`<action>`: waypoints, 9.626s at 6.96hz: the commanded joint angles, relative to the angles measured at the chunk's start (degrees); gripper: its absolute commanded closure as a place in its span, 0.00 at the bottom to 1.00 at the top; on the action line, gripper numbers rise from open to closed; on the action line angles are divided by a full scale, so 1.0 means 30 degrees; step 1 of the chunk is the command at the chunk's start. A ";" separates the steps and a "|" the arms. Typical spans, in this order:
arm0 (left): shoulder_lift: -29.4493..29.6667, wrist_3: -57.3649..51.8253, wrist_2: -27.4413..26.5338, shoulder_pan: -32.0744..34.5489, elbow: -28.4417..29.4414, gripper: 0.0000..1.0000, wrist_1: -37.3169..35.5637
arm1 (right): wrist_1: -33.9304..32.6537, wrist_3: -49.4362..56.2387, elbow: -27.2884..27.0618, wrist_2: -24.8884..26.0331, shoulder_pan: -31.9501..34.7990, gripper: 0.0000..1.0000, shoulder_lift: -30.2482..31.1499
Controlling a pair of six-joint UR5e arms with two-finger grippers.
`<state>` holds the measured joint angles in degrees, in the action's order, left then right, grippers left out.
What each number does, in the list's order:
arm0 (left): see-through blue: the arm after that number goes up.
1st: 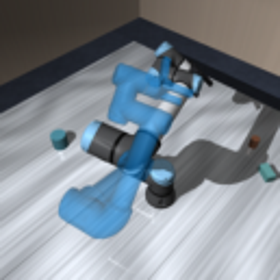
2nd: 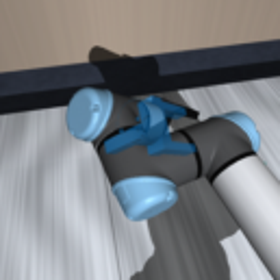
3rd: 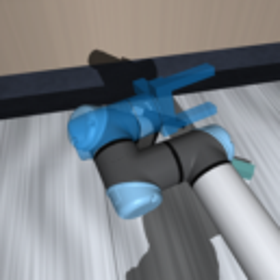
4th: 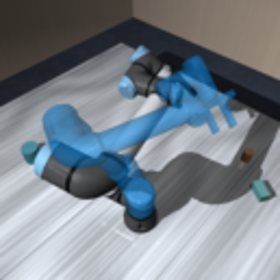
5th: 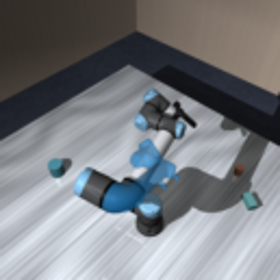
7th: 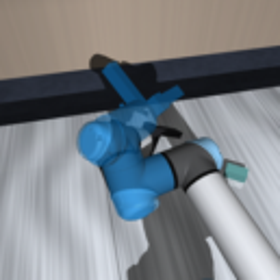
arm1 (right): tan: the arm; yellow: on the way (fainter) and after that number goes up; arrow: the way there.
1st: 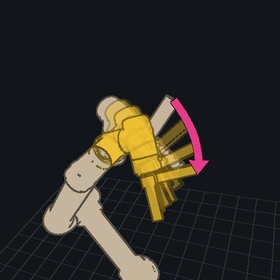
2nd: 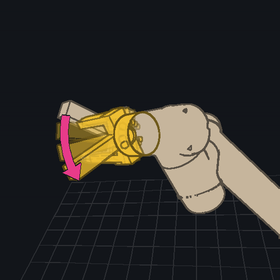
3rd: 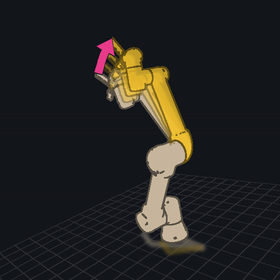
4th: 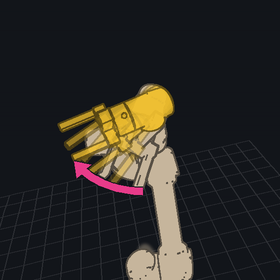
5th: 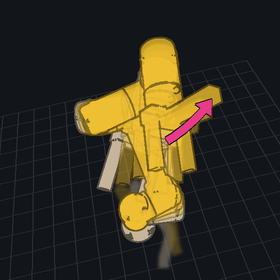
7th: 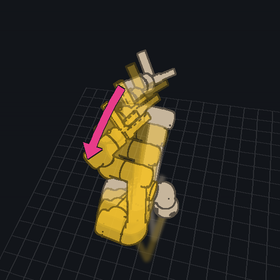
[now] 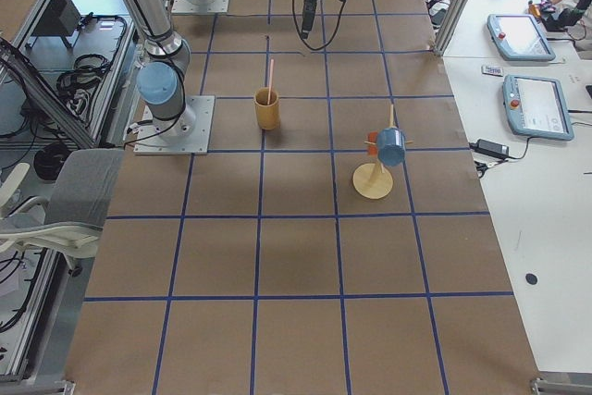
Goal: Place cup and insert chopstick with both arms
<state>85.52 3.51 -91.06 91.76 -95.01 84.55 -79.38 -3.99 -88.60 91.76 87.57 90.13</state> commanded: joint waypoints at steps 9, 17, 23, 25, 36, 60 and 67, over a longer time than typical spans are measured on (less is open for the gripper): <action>0.0058 -0.0029 0.0030 0.0058 -0.0029 0.00 0.0000 | 0.2671 -0.3716 -0.1783 -0.2415 -0.4228 0.00 -0.0160; -0.0029 -0.0029 0.0000 0.0000 0.0029 0.00 0.0029 | 0.2466 -0.7163 -0.4568 -0.3516 -0.4374 0.16 -0.2853; 0.0059 -0.0029 0.0030 -0.0029 0.0000 0.00 -0.0059 | 0.3900 -0.7780 -0.4598 -0.3777 -0.4374 0.33 -0.2916; -0.0058 -0.0029 -0.0058 0.0029 -0.0029 0.00 0.0057 | 0.4517 -0.7751 -0.4656 -0.4306 -0.4374 0.33 -0.2945; -0.0263 -0.7127 -0.0871 -0.5256 -0.4436 0.00 -0.0348 | 0.5625 -0.7809 -0.4365 -0.4278 -0.5305 0.89 -0.2800; 0.8394 1.3943 0.4845 0.4593 0.0072 1.00 -0.9874 | 2.0338 -0.5732 0.3811 -1.9189 -0.4524 1.00 -0.2564; 1.0841 1.3682 0.3721 0.5507 0.0937 0.00 -1.1807 | 2.0045 -0.5758 0.3869 -2.2614 -0.3788 1.00 -0.2857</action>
<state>118.04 44.60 -79.41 108.19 -92.37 49.24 -19.11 -21.18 -77.06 25.51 76.22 81.60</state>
